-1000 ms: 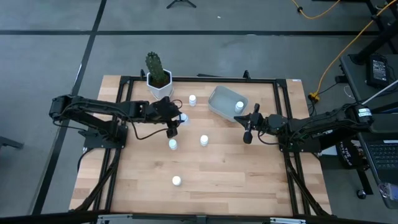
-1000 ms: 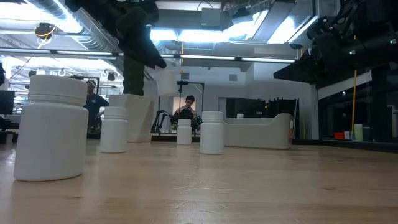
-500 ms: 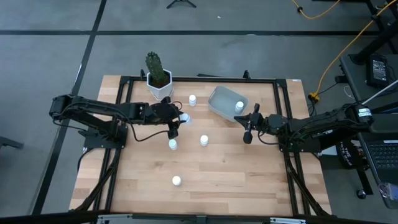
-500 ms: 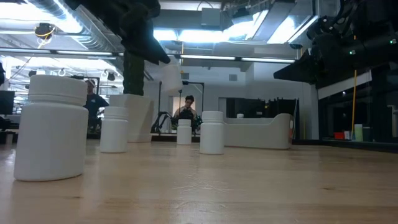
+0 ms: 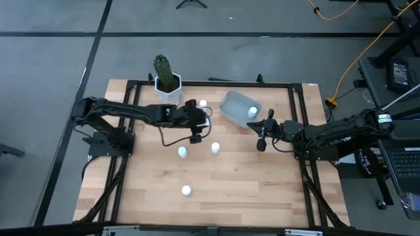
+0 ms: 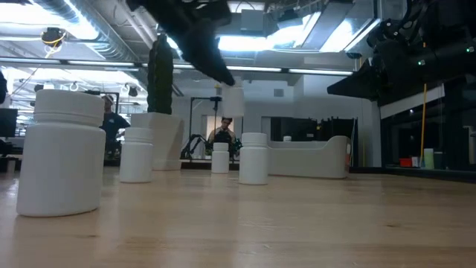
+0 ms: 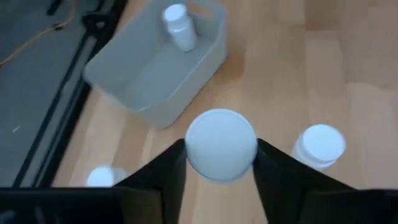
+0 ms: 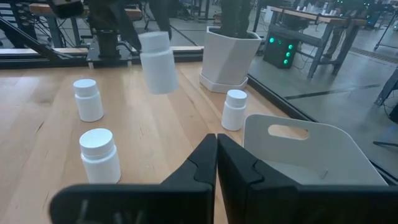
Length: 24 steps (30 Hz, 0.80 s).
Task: Pick and place pill bottles into a basket
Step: Put the white pill bottle into the gray bin
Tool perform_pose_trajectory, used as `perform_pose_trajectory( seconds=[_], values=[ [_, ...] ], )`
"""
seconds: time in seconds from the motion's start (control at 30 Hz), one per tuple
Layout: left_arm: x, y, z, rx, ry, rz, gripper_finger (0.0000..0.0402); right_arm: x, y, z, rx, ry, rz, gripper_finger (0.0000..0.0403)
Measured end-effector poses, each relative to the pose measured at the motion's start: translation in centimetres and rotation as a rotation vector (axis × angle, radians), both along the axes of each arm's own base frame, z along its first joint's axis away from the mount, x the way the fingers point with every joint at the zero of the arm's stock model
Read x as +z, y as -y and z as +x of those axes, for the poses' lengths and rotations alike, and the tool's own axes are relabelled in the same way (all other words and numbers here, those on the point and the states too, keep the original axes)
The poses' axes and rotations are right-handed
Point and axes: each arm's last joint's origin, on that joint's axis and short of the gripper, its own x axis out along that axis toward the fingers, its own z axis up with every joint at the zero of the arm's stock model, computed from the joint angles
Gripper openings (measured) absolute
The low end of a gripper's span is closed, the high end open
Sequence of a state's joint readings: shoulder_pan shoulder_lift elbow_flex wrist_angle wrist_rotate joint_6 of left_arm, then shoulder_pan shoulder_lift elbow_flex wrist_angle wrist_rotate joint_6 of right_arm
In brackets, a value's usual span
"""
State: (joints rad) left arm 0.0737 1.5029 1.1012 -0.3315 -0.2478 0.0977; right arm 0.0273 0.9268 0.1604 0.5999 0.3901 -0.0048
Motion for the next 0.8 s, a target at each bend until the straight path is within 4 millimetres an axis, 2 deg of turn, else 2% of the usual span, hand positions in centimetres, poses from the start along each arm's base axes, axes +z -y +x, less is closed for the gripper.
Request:
perform_pose_trajectory(
  seconds=[0.2,0.4,0.6,0.8],
  values=[
    [0.8,-2.5,3.1,-0.042,0.023,0.012,0.0156,0.0,0.0,0.0,0.000,0.000,0.000,0.0017],
    [0.8,-5.2,5.8,-0.072,0.026,0.000,0.0157,0.0,0.0,0.0,0.000,0.000,0.000,0.0017],
    [0.1,-6.7,8.4,-0.095,0.009,0.049,0.0157,0.0,0.0,0.0,0.000,0.001,0.000,0.0017],
    [0.0,-8.0,10.2,-0.103,-0.001,0.078,0.0157,0.0,0.0,0.0,0.000,0.000,0.000,0.0016]
  ],
)
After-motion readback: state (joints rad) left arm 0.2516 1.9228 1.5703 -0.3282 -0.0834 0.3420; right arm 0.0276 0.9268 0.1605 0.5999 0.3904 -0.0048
